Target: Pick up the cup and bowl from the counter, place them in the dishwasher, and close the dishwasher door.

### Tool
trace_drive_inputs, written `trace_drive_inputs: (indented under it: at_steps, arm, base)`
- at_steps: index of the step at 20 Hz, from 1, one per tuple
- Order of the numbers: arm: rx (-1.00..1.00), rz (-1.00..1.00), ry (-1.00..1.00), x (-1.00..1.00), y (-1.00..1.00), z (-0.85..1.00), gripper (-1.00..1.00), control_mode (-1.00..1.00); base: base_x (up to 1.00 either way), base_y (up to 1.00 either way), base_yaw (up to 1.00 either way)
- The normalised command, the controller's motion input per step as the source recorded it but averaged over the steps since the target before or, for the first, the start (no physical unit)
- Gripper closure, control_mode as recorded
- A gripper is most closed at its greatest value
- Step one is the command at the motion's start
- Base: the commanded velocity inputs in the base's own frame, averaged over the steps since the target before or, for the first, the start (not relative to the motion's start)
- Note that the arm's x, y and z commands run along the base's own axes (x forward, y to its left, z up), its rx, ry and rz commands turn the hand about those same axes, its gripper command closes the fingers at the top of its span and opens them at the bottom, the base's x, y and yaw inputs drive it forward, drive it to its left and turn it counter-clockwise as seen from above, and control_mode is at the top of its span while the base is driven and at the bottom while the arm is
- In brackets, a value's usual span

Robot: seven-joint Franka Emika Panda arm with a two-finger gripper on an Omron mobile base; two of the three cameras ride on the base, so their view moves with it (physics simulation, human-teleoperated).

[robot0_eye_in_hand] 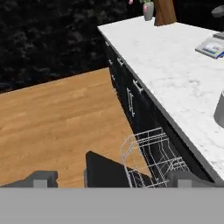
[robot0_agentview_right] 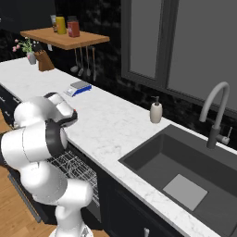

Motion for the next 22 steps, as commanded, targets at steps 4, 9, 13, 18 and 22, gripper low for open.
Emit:
trace_drive_inputs:
  at_steps: [4, 9, 13, 18, 22]
  arm:
    - [-0.31, 0.28, -0.2, 0.28, -0.22, 1.0, -1.0, -1.0]
    - [-0.34, 0.27, -0.09, 0.54, -0.16, 1.0, -1.0, -1.0]
    - [-0.4, 0.27, -0.01, 0.69, -0.17, 0.99, -1.0, -1.0]
    - [-0.44, 0.27, 0.02, 0.53, -0.16, 0.68, -1.0, -1.0]
    - [-0.42, 0.24, 0.19, 0.15, -0.13, 0.12, -1.0, -1.0]
  base:
    - [0.0, 0.0, 0.0]
    - [0.0, 0.0, 0.0]
    - [0.0, 0.0, 0.0]
    - [0.0, 0.0, 0.0]
    - [0.0, 0.0, 0.0]
